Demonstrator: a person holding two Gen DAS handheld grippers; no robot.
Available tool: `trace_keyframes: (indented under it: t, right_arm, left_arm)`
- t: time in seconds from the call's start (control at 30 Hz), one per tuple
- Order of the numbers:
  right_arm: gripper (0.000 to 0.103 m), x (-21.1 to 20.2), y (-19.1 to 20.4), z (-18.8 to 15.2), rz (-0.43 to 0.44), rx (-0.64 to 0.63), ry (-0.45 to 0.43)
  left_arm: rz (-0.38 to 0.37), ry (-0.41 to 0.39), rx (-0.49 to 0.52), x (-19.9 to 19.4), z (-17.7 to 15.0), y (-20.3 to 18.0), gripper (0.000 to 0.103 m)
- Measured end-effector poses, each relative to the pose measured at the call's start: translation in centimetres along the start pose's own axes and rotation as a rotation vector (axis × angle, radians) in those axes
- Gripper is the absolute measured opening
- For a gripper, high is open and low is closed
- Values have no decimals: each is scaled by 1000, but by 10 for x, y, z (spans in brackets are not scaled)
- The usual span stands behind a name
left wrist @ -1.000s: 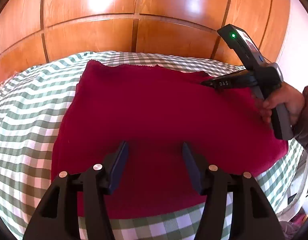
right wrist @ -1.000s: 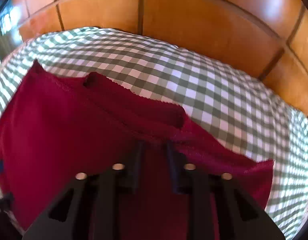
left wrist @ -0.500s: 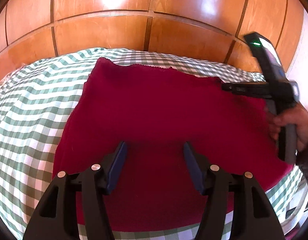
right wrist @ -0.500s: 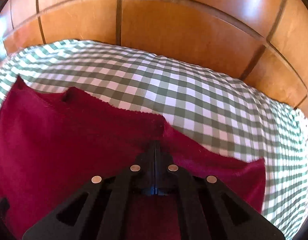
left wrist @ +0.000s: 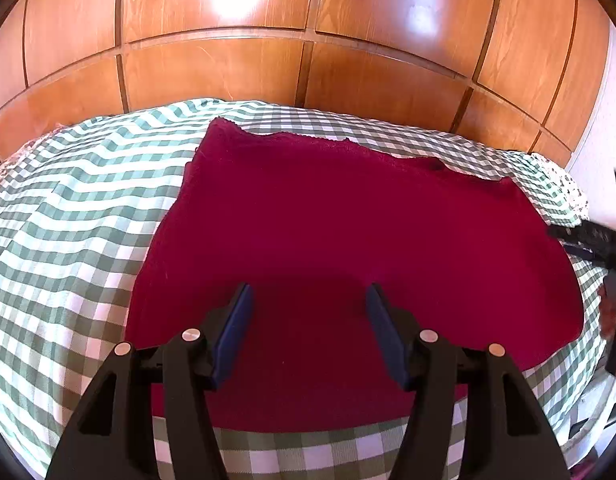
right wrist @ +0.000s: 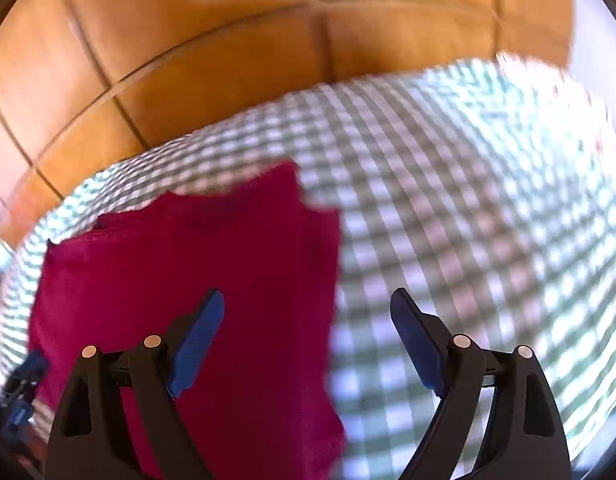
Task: Fold small clothes
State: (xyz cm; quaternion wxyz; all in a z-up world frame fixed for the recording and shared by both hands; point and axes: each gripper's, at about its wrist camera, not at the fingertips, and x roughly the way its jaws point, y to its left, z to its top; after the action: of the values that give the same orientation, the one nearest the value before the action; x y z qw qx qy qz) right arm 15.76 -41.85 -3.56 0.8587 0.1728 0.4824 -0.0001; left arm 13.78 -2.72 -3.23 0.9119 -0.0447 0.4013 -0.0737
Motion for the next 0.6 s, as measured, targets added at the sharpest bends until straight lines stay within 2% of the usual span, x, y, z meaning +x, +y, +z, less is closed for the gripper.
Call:
trace_keyframes:
  t: [0.13, 0.37, 0.4, 0.43, 0.53, 0.6]
  right_arm:
    - [84, 4, -13, -30, 170, 97, 65]
    - [85, -1, 0, -61, 305, 84, 83]
    - [80, -2, 2, -63, 310, 73, 86]
    - [65, 0, 5, -63, 308, 62, 95]
    - [41, 4, 12, -61, 323, 51, 107]
    - [34, -1, 22, -57, 339, 35, 98]
  left_arm:
    - [5, -13, 3, -7, 0, -2, 59]
    - [-7, -23, 35, -12, 0, -12, 59]
    - [-11, -18, 44, -11, 0, -14, 59]
    - [-13, -6, 58, -8, 0, -17, 59]
    - [-7, 36, 91, 6, -1, -25, 59]
    - [-1, 42, 103, 10, -3, -26, 59]
